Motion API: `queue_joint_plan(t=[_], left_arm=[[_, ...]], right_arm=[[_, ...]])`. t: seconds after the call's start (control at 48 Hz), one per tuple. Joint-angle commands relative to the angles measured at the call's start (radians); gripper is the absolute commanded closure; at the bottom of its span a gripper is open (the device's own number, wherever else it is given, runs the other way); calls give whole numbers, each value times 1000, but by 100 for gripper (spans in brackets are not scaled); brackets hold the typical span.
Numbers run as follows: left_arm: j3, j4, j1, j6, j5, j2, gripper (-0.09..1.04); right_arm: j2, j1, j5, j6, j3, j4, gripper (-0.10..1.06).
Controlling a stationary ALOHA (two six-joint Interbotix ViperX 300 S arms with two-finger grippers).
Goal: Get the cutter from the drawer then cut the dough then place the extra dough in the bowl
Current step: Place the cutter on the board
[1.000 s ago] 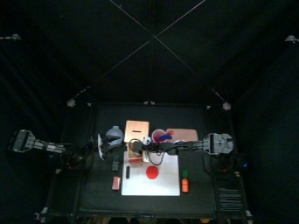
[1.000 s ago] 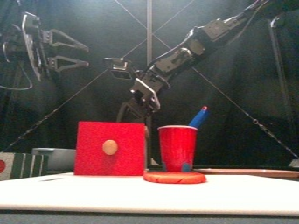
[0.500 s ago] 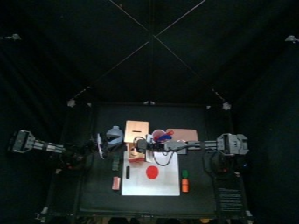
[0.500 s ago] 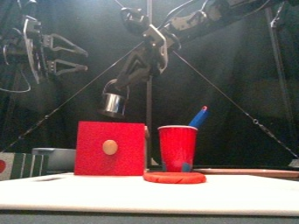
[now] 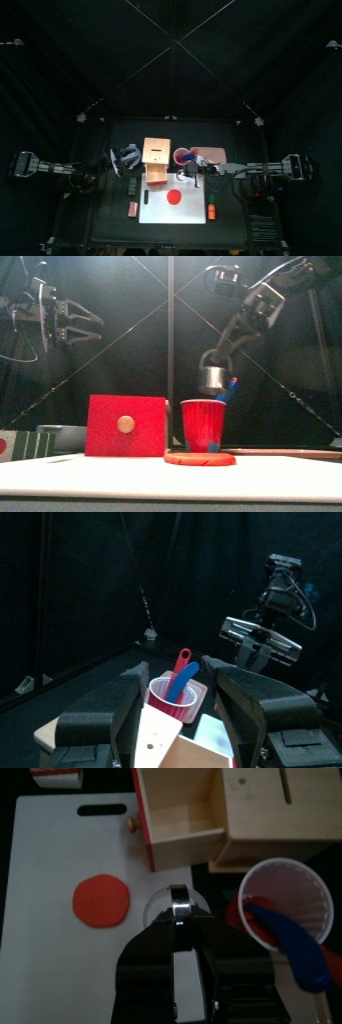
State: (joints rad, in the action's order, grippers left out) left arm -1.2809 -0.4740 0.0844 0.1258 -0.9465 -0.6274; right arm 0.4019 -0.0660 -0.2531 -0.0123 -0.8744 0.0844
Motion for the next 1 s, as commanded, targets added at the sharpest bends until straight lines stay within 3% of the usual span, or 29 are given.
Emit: queue_joint_plan(t=[0.021,0.292,0.479,0.771,1.0], left_arm=[[38,11,8,2,-8,5,11],[67,11,8,2,-8,6,11],[77,11,9,-3,-9,11,11],[106,12,55,2,-9,64,11],[141,0,163,-3,18,104,11]], right_arm=[[15,-3,60,2,-48,3,59],[-51,3,133,0,-83,-3,59],[-97,11,135,0,-80,-60,57],[-127,31,161,-2,-71,-92,30],[-127,48,158,-3,-41,-103,27]])
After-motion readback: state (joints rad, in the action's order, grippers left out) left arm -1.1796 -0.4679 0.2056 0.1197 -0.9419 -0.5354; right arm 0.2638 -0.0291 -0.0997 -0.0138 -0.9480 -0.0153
